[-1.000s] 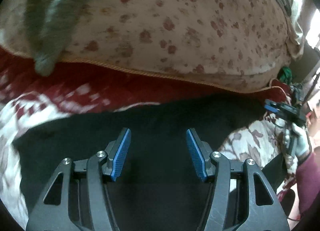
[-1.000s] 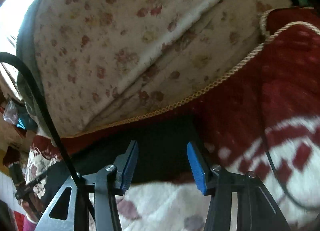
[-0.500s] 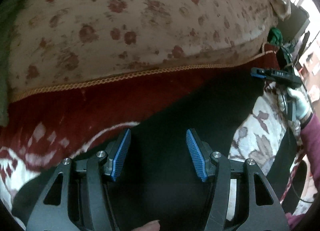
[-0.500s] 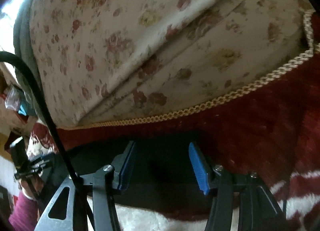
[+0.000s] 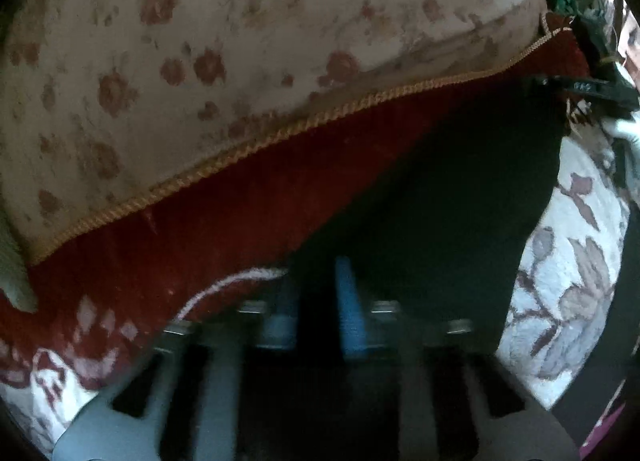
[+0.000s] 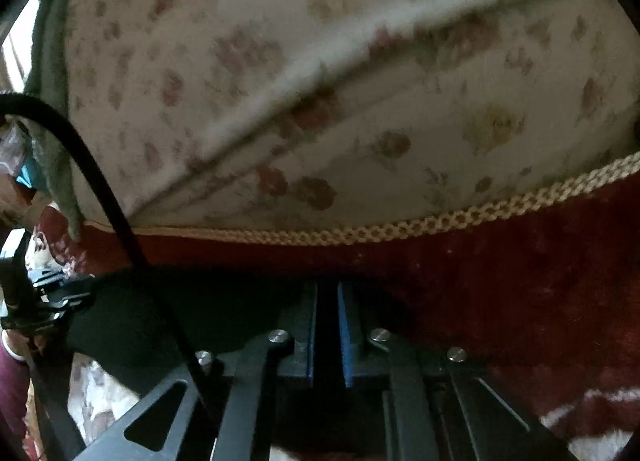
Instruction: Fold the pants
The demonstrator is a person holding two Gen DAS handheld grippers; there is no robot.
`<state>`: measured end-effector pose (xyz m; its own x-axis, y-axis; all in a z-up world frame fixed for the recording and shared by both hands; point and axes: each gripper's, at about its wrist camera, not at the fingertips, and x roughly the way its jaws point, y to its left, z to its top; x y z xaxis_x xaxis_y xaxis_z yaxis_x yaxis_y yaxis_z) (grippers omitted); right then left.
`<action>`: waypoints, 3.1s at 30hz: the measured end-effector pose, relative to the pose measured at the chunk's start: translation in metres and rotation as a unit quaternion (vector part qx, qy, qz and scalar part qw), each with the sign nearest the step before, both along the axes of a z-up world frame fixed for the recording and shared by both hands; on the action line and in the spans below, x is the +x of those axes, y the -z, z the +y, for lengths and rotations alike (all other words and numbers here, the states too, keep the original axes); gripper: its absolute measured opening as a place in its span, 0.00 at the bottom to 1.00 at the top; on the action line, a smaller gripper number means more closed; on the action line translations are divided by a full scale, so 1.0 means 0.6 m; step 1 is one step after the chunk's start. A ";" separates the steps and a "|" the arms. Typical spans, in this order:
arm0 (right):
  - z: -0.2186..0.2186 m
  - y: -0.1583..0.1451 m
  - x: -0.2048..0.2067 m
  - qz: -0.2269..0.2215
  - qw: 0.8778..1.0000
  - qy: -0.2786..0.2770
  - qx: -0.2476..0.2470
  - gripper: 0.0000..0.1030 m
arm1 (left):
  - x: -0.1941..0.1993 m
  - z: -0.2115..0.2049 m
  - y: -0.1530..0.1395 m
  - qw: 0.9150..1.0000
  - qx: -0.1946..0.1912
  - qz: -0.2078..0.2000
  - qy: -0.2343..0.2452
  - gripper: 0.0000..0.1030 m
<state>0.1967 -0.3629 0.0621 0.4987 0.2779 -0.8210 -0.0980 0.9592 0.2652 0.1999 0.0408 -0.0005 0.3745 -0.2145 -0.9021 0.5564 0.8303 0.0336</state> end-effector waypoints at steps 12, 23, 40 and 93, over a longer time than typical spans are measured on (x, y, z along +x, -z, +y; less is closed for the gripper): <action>-0.032 -0.124 -0.085 -0.076 0.997 0.001 0.033 0.02 | -0.086 0.008 -0.076 0.998 -0.037 -0.058 -0.014 0.04; -0.070 -0.008 -0.013 0.031 0.997 0.062 0.043 0.43 | -0.035 0.062 -0.057 0.995 -0.079 -0.014 -0.068 0.04; -0.028 0.024 0.031 0.062 0.998 -0.003 0.004 0.65 | 0.016 0.010 0.020 0.999 -0.020 0.045 0.022 0.51; -0.108 -0.089 -0.607 0.004 0.962 0.129 0.239 0.45 | -0.527 0.093 -0.106 0.974 -0.186 -0.060 -0.118 0.37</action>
<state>-0.1675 -0.4278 0.1158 0.5961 0.4919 -0.6346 0.1315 0.7199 0.6815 -0.1161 0.0968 0.0634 0.5509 -0.4132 -0.7252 0.3586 0.9017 -0.2413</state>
